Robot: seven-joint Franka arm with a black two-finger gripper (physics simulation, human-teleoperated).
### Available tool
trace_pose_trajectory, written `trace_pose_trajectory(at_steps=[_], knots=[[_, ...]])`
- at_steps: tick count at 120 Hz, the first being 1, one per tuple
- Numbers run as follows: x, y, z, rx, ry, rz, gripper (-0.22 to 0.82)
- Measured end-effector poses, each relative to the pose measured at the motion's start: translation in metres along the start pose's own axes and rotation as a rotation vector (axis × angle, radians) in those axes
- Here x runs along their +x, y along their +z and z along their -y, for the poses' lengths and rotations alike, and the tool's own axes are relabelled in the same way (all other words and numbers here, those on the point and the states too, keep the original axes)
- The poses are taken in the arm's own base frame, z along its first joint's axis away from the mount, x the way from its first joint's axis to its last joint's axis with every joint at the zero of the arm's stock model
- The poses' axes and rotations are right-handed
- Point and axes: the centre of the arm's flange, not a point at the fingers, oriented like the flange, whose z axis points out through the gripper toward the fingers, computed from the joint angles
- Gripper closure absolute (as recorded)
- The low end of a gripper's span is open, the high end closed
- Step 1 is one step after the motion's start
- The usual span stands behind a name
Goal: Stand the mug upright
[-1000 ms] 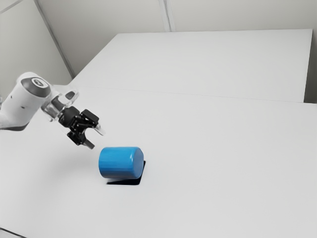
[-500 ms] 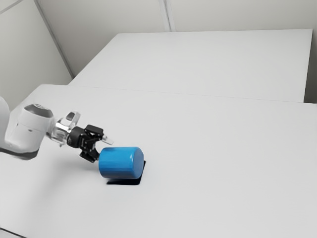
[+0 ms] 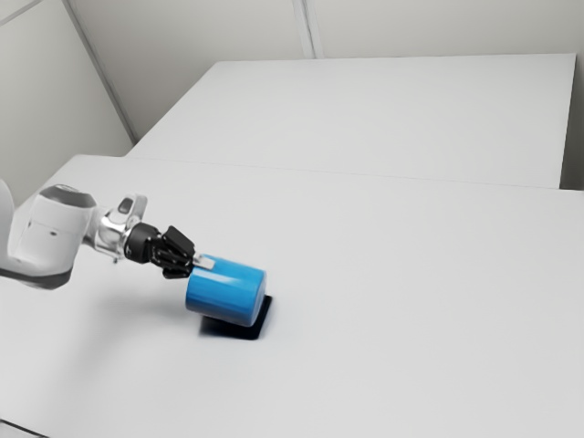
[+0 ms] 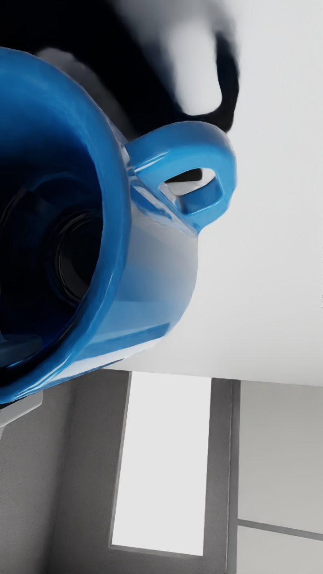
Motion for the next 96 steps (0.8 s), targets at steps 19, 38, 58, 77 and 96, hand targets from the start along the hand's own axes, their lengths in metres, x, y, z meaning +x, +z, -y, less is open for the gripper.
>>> trace_pose_trajectory(at_steps=[19,38,58,77,96], knots=[[0.004,-0.007,-0.029,0.01,0.083,-0.004,0.76],[0.035,-0.005,-0.078,0.201,0.225,0.086,0.78],[0.058,0.015,-0.119,0.505,0.339,0.229,0.78],[0.073,0.029,-0.149,0.763,0.409,0.303,0.79],[0.082,0.044,-0.163,0.962,0.439,0.332,0.79]])
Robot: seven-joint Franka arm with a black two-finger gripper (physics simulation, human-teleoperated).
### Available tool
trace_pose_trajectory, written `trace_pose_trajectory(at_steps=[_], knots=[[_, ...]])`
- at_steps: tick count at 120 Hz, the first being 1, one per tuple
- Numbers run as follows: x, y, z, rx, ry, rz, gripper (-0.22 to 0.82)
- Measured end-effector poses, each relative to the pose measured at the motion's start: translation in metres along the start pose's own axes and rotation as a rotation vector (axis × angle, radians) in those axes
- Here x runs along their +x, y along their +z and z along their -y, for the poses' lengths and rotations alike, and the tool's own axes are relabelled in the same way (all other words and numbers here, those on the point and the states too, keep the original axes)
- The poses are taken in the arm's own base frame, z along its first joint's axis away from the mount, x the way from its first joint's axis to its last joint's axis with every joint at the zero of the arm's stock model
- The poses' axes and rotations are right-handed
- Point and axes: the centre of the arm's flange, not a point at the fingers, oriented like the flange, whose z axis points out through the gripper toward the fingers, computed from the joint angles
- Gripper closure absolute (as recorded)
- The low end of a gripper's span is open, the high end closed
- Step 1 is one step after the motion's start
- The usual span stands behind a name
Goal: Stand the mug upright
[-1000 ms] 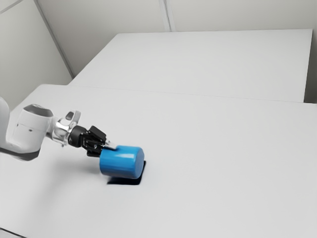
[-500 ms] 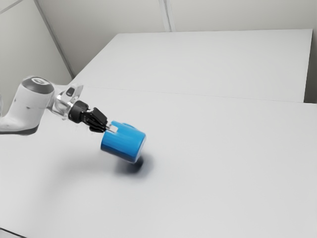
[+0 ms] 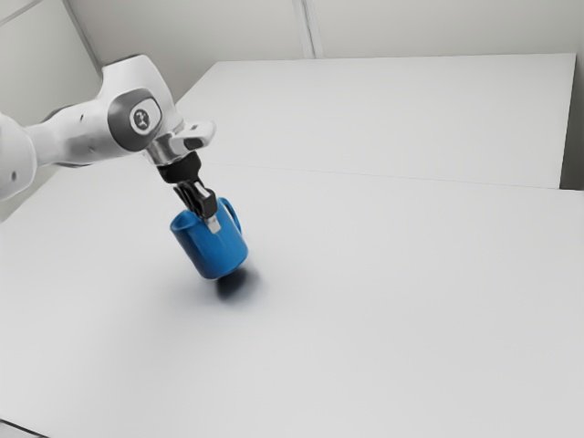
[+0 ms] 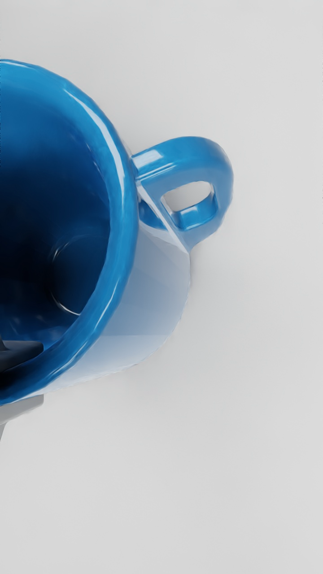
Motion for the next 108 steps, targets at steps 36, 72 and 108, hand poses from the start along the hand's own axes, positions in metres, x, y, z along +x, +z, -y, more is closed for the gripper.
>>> trace_pose_trajectory(at_steps=[36,72,108], knots=[[0.01,0.028,-0.004,0.185,-0.054,0.064,0.79],[0.005,0.07,-0.011,0.199,-0.139,0.081,0.51],[0.009,0.049,-0.016,0.212,-0.211,0.024,0.12]])
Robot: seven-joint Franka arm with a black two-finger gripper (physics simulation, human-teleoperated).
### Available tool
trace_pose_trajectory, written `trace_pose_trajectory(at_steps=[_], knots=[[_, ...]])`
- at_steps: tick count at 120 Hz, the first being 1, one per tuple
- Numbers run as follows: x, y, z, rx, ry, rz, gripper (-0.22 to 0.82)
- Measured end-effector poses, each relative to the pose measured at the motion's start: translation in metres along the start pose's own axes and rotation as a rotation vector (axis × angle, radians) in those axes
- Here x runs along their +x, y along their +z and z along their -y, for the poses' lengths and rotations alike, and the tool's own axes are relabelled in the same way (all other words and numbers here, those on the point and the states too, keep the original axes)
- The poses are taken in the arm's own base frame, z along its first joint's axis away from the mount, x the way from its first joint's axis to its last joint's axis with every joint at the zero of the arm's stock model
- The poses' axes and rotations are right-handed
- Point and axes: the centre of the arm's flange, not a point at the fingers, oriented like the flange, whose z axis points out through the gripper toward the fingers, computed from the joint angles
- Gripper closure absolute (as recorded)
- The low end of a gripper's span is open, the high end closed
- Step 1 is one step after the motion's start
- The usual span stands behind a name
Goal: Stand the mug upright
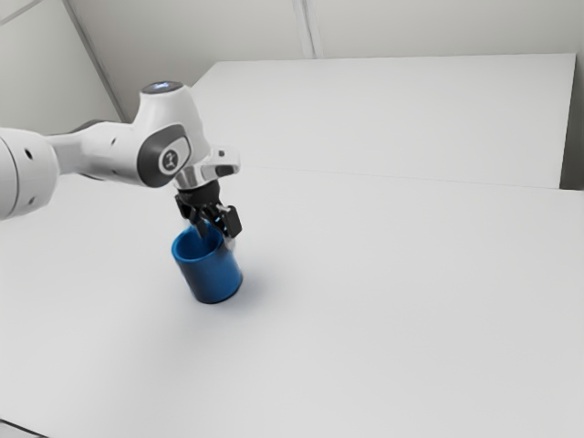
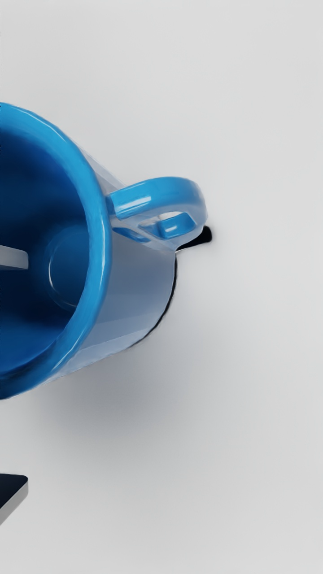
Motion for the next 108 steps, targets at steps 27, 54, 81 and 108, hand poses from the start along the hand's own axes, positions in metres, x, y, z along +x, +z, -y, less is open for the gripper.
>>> trace_pose_trajectory(at_steps=[27,54,81,108], knots=[[0.024,-0.085,0.005,-0.029,-0.056,-0.107,0.04],[0.045,-0.16,0.013,-0.076,-0.086,-0.15,0.02],[0.041,-0.207,0.016,-0.085,-0.096,-0.152,0.01],[0.036,-0.207,0.015,-0.095,-0.105,-0.114,0.0]])
